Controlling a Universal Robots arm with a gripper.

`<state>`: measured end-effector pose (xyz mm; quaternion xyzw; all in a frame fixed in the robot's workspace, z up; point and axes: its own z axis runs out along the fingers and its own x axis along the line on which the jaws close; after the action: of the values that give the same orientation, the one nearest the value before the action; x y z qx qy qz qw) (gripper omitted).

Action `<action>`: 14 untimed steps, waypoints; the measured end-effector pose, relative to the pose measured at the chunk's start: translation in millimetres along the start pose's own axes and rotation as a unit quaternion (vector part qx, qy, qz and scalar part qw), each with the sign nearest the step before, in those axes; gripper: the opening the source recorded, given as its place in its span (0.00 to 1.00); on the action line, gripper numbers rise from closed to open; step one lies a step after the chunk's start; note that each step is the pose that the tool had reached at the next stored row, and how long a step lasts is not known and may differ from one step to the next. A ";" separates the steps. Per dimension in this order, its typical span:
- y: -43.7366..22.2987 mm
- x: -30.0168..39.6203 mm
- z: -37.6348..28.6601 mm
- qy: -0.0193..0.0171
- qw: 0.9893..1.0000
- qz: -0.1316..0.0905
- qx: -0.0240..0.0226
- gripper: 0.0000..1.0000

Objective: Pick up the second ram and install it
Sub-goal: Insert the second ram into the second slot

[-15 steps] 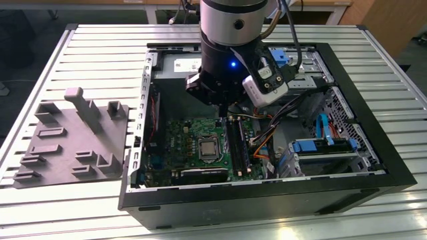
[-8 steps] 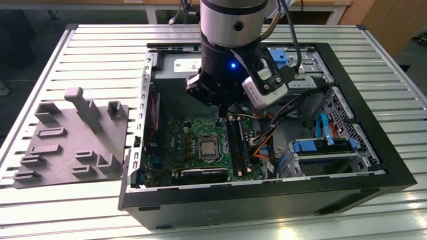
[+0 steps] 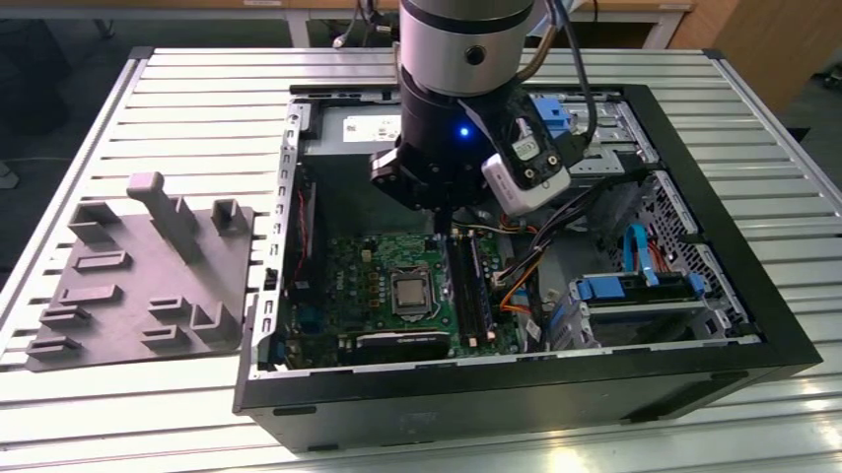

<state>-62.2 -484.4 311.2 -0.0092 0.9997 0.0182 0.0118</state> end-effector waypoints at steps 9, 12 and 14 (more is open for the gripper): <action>-0.1 -3.5 2.5 0.000 1.000 0.000 0.000 0.12; -0.2 -5.0 3.3 0.000 1.000 0.000 0.000 0.12; -0.2 -6.0 3.9 0.000 1.000 0.000 0.000 0.12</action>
<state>-56.1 -484.4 307.4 -0.0093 0.9997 0.0182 0.0118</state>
